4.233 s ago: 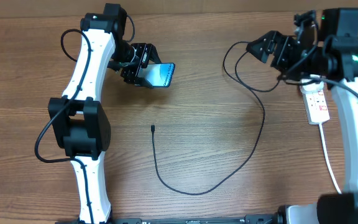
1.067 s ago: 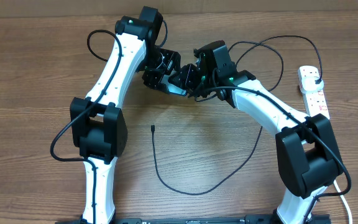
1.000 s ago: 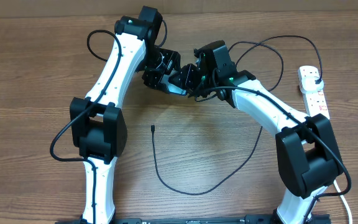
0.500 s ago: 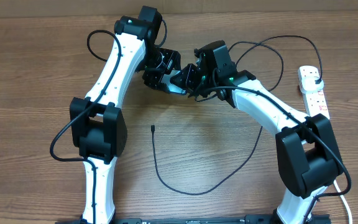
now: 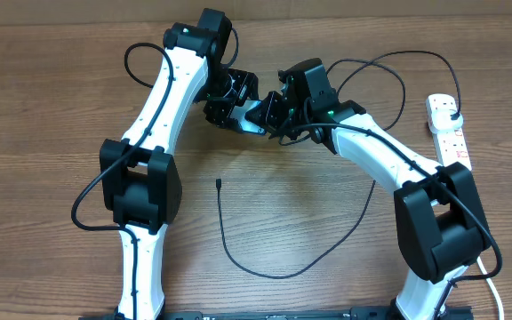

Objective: Plug charger to phone and switch on socket

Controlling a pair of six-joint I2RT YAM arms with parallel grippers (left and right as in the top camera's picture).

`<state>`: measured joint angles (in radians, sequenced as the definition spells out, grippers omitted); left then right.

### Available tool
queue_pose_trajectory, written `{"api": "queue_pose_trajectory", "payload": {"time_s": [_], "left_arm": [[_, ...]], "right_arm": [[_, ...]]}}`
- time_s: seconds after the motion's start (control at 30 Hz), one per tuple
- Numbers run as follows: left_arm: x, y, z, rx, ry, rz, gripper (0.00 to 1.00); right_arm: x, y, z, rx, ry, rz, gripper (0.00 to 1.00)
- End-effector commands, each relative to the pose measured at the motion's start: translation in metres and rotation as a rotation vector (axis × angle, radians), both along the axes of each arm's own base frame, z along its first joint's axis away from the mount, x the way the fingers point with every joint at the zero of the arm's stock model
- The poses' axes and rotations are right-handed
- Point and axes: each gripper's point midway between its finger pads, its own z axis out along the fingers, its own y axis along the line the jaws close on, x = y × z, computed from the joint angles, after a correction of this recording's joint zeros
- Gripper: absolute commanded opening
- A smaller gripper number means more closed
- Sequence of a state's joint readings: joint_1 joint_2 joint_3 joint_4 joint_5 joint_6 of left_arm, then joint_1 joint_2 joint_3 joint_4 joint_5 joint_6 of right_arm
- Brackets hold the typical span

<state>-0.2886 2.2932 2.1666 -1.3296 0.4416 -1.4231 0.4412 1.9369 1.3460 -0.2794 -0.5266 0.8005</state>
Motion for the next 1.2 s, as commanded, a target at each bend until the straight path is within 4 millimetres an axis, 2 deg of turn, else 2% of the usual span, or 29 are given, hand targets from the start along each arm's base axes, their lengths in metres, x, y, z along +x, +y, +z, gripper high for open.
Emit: {"api": "queue_pose_trajectory", "payload": {"time_s": [0.0,0.47,0.53,0.83,1.17], "left_arm": [[0.002,-0.010,0.012,-0.039,-0.015,0.005,0.40],[0.002,-0.010,0.012,-0.039,-0.015,0.005,0.43],[0.002,-0.010,0.012,-0.039,-0.015,0.005,0.47],[0.003,-0.010,0.012,-0.038,-0.015,0.007,0.59],[0.007,0.005,0.011,-0.033,-0.033,-0.011,0.80]], "right_arm": [[-0.002,0.003,-0.002,0.007,0.011,0.003,0.14],[-0.002,0.003,-0.002,0.007,0.010,0.002,0.12],[-0.002,0.003,-0.002,0.008,0.011,0.003,0.07],[-0.002,0.002,-0.002,0.014,0.014,0.005,0.07],[0.006,-0.016,0.004,0.064,0.034,-0.003,0.04]]}}
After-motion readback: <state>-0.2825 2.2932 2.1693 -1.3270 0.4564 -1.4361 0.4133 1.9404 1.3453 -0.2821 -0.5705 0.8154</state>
